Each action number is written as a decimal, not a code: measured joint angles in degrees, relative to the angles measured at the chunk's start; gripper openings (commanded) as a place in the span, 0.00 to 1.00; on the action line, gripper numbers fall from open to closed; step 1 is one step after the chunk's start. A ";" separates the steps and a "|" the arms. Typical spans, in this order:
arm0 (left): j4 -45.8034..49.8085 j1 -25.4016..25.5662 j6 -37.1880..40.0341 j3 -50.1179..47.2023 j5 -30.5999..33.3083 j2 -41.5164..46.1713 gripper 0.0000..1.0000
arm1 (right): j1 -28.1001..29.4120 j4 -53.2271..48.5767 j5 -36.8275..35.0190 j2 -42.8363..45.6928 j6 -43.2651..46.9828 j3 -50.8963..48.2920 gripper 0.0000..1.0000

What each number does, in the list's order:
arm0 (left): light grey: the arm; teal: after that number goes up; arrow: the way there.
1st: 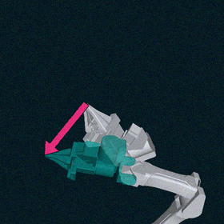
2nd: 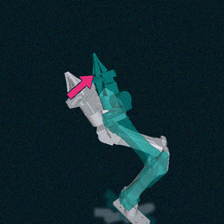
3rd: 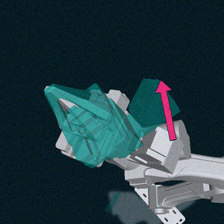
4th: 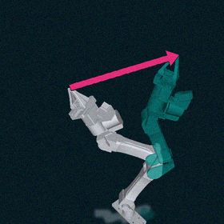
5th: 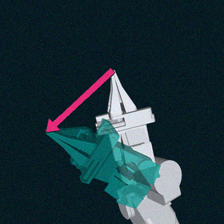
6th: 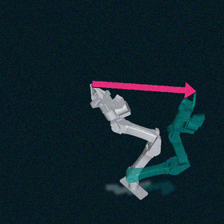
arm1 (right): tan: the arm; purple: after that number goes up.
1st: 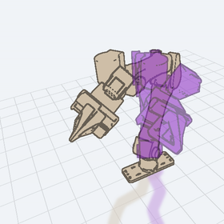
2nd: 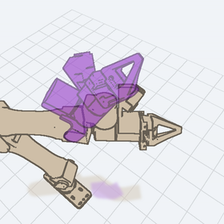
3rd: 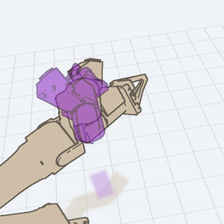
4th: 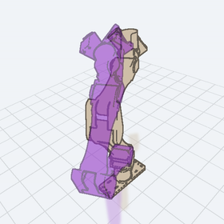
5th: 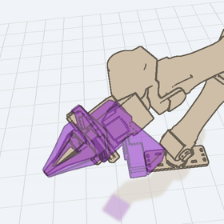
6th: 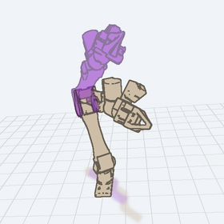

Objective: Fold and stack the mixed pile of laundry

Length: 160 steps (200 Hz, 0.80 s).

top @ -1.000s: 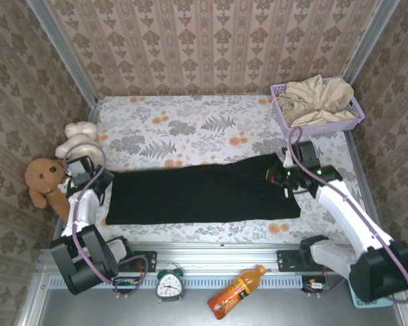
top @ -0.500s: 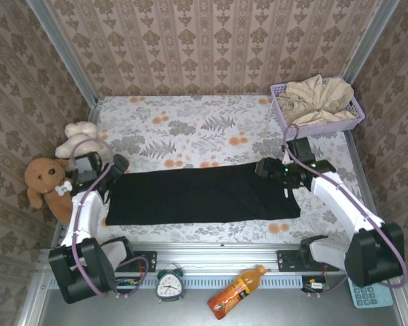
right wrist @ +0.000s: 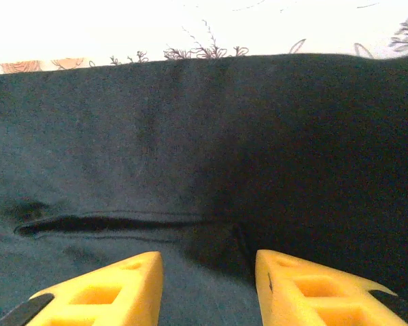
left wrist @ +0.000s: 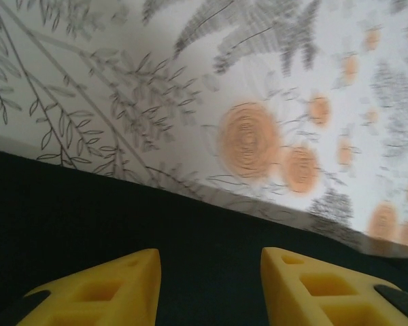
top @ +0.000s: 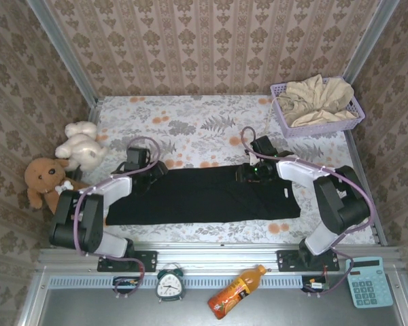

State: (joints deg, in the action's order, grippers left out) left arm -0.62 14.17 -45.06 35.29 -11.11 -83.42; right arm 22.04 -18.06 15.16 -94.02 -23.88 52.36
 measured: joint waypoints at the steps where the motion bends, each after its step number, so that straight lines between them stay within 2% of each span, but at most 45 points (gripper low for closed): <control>1: -0.17 0.00 -0.04 0.00 0.00 -0.31 0.46 | 0.00 0.07 0.04 -0.07 0.00 0.02 0.38; 22: -3.23 -0.04 -0.79 -0.04 -0.04 -3.54 0.47 | 0.24 1.11 0.83 -0.72 -0.07 0.11 0.27; 30: -4.68 0.00 -0.90 -0.04 -0.02 -4.13 0.47 | 0.42 1.60 1.05 -0.70 -0.07 0.11 0.15; 37: -5.92 0.00 -1.03 0.00 -0.11 -4.90 0.47 | 0.68 1.79 1.22 -0.70 -0.17 0.07 0.00; 71: -10.27 -0.02 -1.68 0.52 -0.68 -7.02 0.48 | 2.43 1.14 1.20 1.38 -0.20 -1.03 0.00; 95: -10.19 -0.28 -1.70 0.98 -0.81 -7.28 0.48 | 7.08 -1.03 0.59 7.78 -1.73 -1.22 0.00; 100: -10.08 -0.35 -1.68 1.09 -0.87 -7.28 0.49 | 8.57 -1.14 0.87 9.07 -2.32 -1.25 0.08; 107: -9.88 -0.37 -1.68 1.20 -0.92 -7.28 0.49 | 11.19 -1.05 1.55 10.80 -3.61 -1.27 0.27; 117: -9.53 -0.39 -1.68 1.38 -0.92 -7.28 0.50 | 15.02 -0.37 3.50 12.22 -5.42 -1.27 0.35; 122: -9.22 -0.39 -1.66 1.53 -0.92 -7.28 0.51 | 16.98 0.09 4.74 12.28 -6.43 -1.25 0.44; 126: -9.05 -0.42 -1.64 1.64 -0.92 -7.28 0.51 | 18.38 0.57 5.64 12.24 -7.48 -1.22 0.57; 130: -8.85 -0.44 -1.62 1.75 -0.92 -7.28 0.52 | 19.61 0.83 6.62 12.00 -7.58 -1.18 0.75; 132: -8.76 -0.46 -1.62 1.79 -0.92 -7.28 0.52 | 20.31 0.94 7.06 11.85 -8.09 -1.18 0.91; 134: -8.70 -0.50 -1.55 1.81 -0.94 -7.28 0.53 | 20.92 0.94 7.58 11.65 -8.57 -1.09 0.98; 147: -8.13 -0.87 -1.29 2.14 -1.16 -7.28 0.56 | 22.97 -0.39 9.07 10.45 -9.35 -0.15 1.00; 160: -7.15 -1.22 -0.96 2.62 -1.18 -7.15 0.58 | 22.18 -2.75 8.33 9.90 -9.20 1.20 1.00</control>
State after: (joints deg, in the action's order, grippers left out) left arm -7.77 12.95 -46.02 37.91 -12.29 -90.56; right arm 44.23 -20.82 23.49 -84.12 -33.08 53.56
